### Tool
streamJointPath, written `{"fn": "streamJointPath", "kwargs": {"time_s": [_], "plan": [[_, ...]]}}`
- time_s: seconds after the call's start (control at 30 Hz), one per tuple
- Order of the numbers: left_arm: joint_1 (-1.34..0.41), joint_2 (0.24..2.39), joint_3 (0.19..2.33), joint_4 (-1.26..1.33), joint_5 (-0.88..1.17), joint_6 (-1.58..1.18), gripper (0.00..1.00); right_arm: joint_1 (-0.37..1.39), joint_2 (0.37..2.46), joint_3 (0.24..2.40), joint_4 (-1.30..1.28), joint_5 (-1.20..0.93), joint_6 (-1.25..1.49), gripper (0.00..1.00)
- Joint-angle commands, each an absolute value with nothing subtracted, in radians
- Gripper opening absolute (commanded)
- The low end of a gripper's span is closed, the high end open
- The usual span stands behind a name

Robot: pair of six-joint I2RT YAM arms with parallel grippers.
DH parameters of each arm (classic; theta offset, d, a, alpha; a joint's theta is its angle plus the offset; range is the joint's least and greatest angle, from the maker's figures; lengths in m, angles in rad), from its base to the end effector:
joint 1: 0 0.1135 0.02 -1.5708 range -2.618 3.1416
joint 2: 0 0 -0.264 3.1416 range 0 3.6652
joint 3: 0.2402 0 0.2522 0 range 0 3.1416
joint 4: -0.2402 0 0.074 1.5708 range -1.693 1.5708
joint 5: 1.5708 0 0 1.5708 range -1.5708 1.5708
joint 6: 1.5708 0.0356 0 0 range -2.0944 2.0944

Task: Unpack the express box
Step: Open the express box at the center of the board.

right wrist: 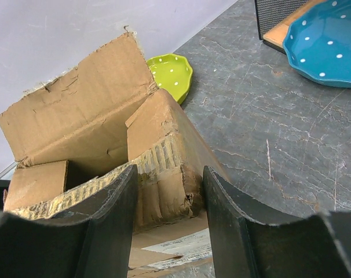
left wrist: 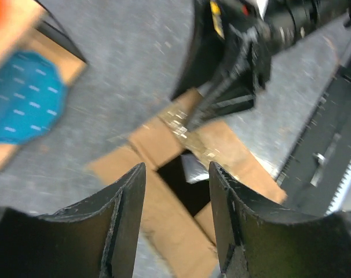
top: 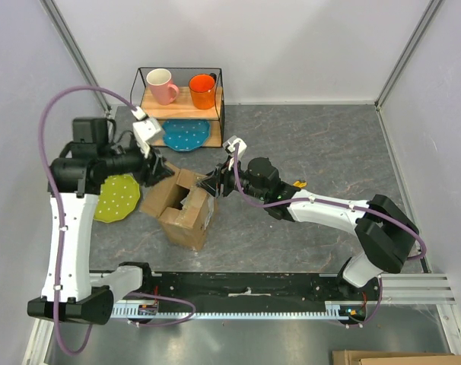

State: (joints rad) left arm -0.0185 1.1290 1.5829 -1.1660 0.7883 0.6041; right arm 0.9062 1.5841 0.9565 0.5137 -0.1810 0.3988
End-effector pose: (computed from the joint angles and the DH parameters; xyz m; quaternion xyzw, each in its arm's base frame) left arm 0.1755 -0.0285 0.4487 0.4093 0.7502 -0.2234 0.4688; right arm 0.2203 0.2915 0.2698 -0.2448 0.7043 0.4561 0.4858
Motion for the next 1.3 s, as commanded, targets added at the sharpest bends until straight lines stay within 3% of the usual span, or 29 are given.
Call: {"fn": "streamJointPath", "kwargs": {"time_s": [0.0,0.23,0.6,0.8,0.9,1.03,1.07,1.13,1.27], "plan": [[-0.067,1.114,1.424,-1.249,0.764,0.632,0.55,0.931,1.648,0.913,0.268,-0.198,0.367,0.48],[-0.084,1.058,1.312,-1.152,0.641,0.607,0.64,0.931,1.651,0.908,0.278,-0.198,0.371,0.51],[-0.124,1.039,1.207,-1.074,0.476,0.584,0.64,0.931,1.641,0.894,0.284,-0.206,0.374,0.51],[-0.155,1.048,1.169,-1.074,0.497,0.557,0.64,0.931,1.632,0.887,0.288,-0.210,0.376,0.50],[-0.163,1.060,1.158,-1.054,0.482,0.557,0.56,0.931,1.615,0.867,0.296,-0.209,0.377,0.50],[-0.166,1.090,1.163,-1.042,0.477,0.561,0.20,0.933,1.574,0.831,0.308,-0.212,0.385,0.50],[-0.167,1.100,1.166,-1.040,0.476,0.563,0.17,0.933,1.560,0.821,0.310,-0.210,0.390,0.50],[-0.172,1.120,1.170,-1.040,0.482,0.555,0.17,0.939,1.525,0.796,0.319,-0.209,0.397,0.49],[-0.233,1.147,1.163,-1.039,0.491,0.535,0.27,0.950,1.480,0.769,0.319,-0.204,0.406,0.49]]}}
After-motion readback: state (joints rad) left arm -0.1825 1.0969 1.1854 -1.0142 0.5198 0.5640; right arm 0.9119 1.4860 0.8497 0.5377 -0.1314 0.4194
